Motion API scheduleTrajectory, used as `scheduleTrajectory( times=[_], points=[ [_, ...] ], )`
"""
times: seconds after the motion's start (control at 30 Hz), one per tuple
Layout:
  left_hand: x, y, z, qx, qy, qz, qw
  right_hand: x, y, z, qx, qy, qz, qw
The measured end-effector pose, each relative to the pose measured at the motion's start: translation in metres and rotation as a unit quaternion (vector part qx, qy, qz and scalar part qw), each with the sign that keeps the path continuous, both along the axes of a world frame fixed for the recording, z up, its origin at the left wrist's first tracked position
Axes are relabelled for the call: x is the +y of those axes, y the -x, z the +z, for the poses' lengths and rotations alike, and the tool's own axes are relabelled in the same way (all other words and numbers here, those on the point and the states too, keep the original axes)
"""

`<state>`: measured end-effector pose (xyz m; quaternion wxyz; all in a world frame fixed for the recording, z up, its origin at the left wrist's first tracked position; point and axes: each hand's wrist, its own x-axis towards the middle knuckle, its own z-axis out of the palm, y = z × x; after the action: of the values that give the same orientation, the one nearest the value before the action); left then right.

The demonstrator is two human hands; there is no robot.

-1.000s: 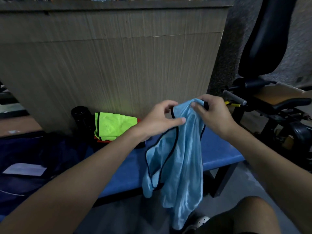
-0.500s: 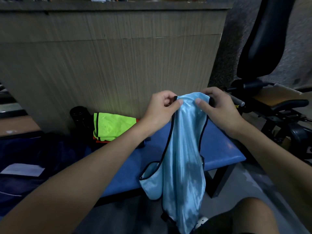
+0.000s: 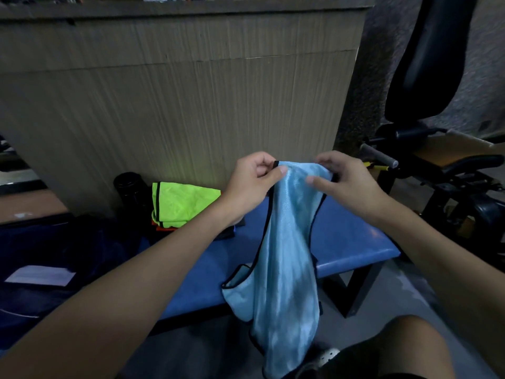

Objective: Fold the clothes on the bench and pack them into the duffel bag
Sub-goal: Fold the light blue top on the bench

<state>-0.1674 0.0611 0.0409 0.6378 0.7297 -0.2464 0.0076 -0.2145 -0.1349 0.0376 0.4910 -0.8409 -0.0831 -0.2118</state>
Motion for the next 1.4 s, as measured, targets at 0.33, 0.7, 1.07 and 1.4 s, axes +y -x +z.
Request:
scheduleTrajectory(
  times=[0.33,0.7,1.07,1.4],
  points=[
    [-0.006,0.0,-0.01,0.011,-0.03,-0.048,0.998,-0.005,-0.001,0.001,-0.029,0.121,-0.069,0.99],
    [-0.021,0.016,-0.037,0.034,-0.052,-0.091,0.994,0.002,0.008,0.008,-0.024,0.169,-0.038,0.985],
    [-0.035,0.029,-0.052,0.048,0.005,-0.043,0.998,0.005,0.01,0.0,-0.024,0.164,-0.021,0.986],
    [-0.035,0.034,-0.059,0.037,-0.006,-0.028,0.999,-0.004,0.011,0.005,0.038,0.184,0.017,0.982]
  ],
)
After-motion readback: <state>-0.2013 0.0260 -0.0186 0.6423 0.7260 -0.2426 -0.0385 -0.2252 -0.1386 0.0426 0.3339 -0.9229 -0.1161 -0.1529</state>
